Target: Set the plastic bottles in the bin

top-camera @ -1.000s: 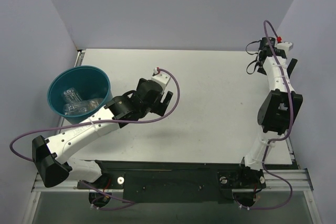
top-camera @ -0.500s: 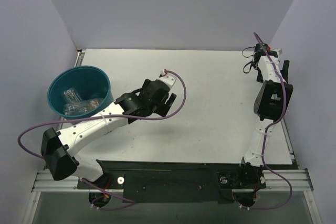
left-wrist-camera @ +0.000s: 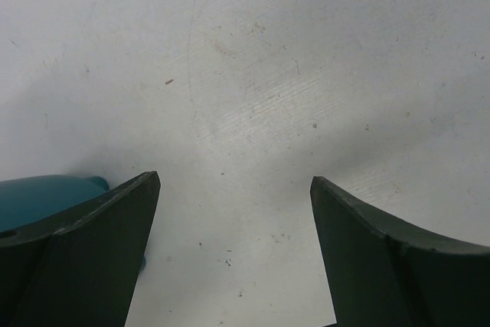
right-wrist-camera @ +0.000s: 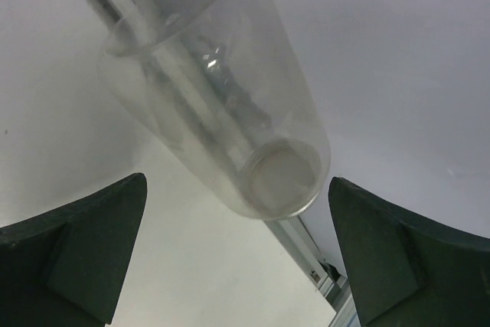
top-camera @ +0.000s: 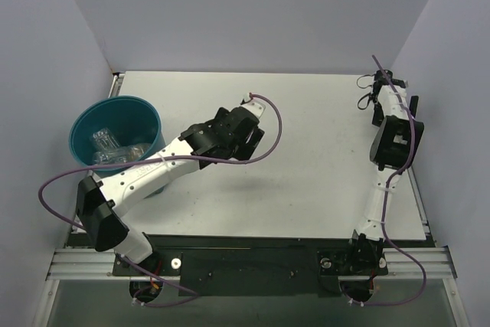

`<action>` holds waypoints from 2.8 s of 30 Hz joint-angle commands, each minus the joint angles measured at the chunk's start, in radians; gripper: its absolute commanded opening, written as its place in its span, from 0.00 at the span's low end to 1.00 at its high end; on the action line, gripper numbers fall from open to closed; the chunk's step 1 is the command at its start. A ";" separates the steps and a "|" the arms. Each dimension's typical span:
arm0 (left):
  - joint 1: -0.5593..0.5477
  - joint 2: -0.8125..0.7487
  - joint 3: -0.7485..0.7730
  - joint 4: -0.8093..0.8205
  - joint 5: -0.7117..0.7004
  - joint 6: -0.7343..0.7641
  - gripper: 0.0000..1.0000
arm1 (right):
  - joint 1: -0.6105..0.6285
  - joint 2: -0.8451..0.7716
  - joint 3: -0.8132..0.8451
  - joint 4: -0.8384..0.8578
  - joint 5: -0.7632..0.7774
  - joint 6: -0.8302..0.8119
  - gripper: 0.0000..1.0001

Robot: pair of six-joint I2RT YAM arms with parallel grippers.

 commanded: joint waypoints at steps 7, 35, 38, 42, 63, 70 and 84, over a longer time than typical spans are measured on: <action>-0.010 0.088 0.131 -0.063 -0.038 -0.017 0.91 | -0.082 0.046 0.109 -0.045 -0.110 -0.018 1.00; -0.032 0.069 0.131 -0.079 -0.119 -0.017 0.91 | 0.057 -0.194 -0.050 0.041 -0.092 0.043 0.15; -0.030 0.053 0.137 -0.080 -0.147 -0.007 0.91 | 0.110 -0.267 -0.135 0.072 -0.096 0.101 0.00; -0.021 0.011 0.120 -0.067 -0.184 0.010 0.91 | 0.176 -0.398 -0.285 0.122 -0.151 0.153 0.00; 0.202 0.029 -0.009 -0.044 0.005 -0.172 0.92 | 0.536 -0.859 -1.210 0.794 -0.949 0.870 0.00; 0.203 0.010 -0.058 0.035 0.072 -0.166 0.92 | 0.593 -0.816 -1.258 0.934 -0.963 0.971 0.05; 0.202 0.163 0.035 0.072 0.264 -0.214 0.92 | 0.619 -0.890 -1.229 0.799 -0.914 0.864 1.00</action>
